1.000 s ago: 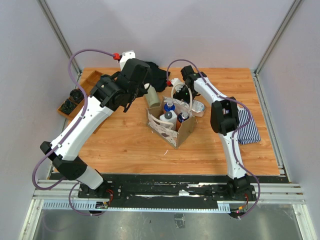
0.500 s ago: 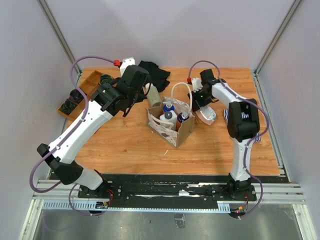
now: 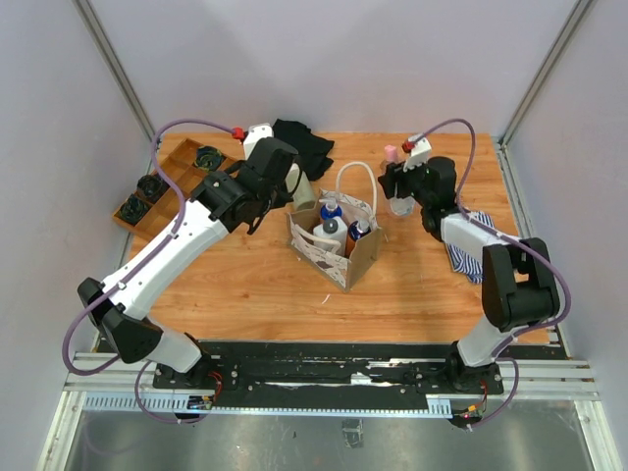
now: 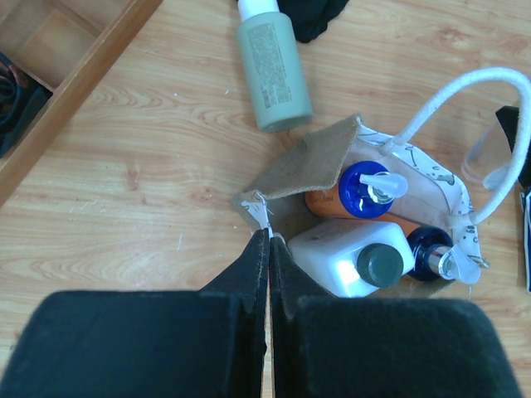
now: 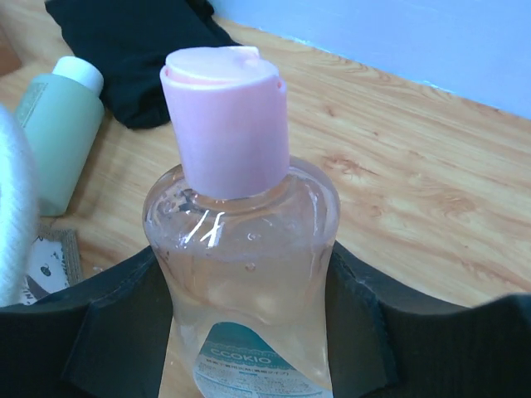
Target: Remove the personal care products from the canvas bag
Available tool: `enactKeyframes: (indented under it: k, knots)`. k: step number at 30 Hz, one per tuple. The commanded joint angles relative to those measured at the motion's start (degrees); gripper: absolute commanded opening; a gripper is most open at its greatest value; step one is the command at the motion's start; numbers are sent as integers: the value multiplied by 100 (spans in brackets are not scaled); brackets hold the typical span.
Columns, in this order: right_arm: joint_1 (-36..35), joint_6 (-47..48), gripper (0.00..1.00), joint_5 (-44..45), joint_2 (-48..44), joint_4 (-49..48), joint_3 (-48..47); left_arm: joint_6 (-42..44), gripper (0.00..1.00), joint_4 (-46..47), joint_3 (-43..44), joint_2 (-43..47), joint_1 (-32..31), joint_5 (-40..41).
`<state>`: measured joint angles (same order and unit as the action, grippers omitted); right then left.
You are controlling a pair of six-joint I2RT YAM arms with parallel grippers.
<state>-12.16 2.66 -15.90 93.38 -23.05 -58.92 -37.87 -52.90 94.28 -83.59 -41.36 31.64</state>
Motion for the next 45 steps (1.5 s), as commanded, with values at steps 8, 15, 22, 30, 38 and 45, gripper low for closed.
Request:
enactKeyframes:
  k: [8, 15, 22, 30, 38, 45]
  knots:
    - [510, -1876, 1, -1204, 1428, -6809, 1502, -24, 0, 439, -460, 227, 23, -50]
    - [524, -1685, 1, -1768, 1516, -6805, 1339, 60, 0, 534, -600, 282, 40, -8]
    - [688, -1357, 28, -2112, 1559, -6800, 1778, 91, 0, 525, -767, 424, 54, 19]
    - [830, -996, 99, -2130, 1462, -6801, 2291, 227, 1, 363, -564, 373, 58, 97]
    - [830, -863, 99, -1213, -19, -6595, 2747, 342, 27, 923, -603, -396, 851, -472]
    - [479, -690, 98, -534, -2108, -3108, 2173, 868, 73, 376, 1977, -3253, 1987, -1411]
